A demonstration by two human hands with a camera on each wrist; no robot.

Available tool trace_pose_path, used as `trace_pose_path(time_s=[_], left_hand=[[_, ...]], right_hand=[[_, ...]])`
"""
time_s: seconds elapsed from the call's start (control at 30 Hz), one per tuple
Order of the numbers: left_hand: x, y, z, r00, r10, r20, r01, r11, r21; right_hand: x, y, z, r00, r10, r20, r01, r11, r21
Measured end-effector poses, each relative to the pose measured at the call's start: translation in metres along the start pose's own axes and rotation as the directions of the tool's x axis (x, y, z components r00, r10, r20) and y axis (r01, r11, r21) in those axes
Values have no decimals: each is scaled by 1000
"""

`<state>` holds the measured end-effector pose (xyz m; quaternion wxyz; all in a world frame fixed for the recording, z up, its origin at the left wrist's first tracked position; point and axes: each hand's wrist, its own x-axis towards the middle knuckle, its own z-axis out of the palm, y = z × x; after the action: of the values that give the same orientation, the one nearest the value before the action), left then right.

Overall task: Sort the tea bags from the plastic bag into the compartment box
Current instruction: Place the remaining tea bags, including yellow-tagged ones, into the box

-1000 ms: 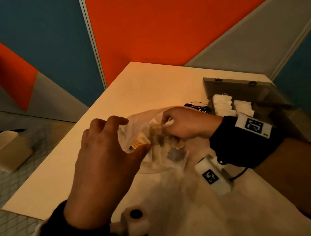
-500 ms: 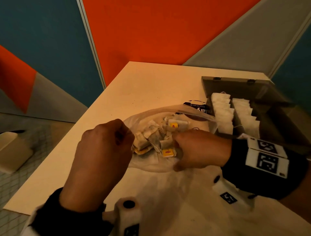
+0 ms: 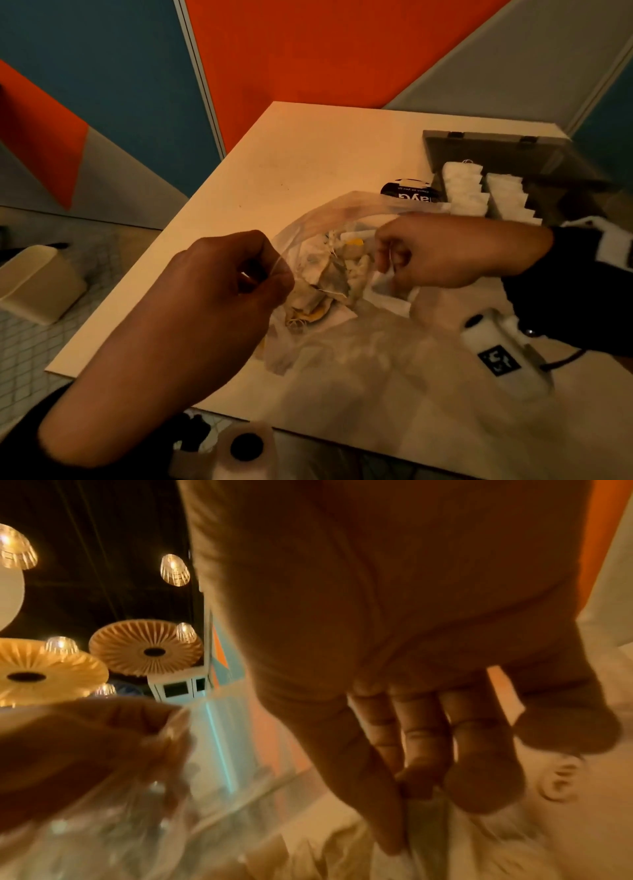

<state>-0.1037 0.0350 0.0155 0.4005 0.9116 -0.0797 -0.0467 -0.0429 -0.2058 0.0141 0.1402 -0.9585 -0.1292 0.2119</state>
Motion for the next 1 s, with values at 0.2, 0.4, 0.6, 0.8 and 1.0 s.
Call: trace_pose_path(time_s=[0.2, 0.4, 0.6, 0.8, 1.0], left_hand=[[-12, -4, -2, 999, 27, 45, -28, 999, 29], [-17, -2, 2, 998, 61, 17, -61, 998, 15], [-15, -3, 6, 998, 63, 9, -63, 998, 13], [-15, -7, 9, 998, 54, -22, -53, 998, 24], [-14, -10, 8, 999, 13, -35, -14, 1000, -27]], right_hand=[[-6, -23, 7, 990, -100, -96, 133, 886, 444], [-14, -28, 33, 976, -205, 67, 211, 972, -103], [3, -33, 59, 943, -314, 112, 333, 868, -368], [6, -32, 73, 903, -429, -20, 367, 795, -483], [10, -29, 75, 892, -439, -107, 363, 837, -410]])
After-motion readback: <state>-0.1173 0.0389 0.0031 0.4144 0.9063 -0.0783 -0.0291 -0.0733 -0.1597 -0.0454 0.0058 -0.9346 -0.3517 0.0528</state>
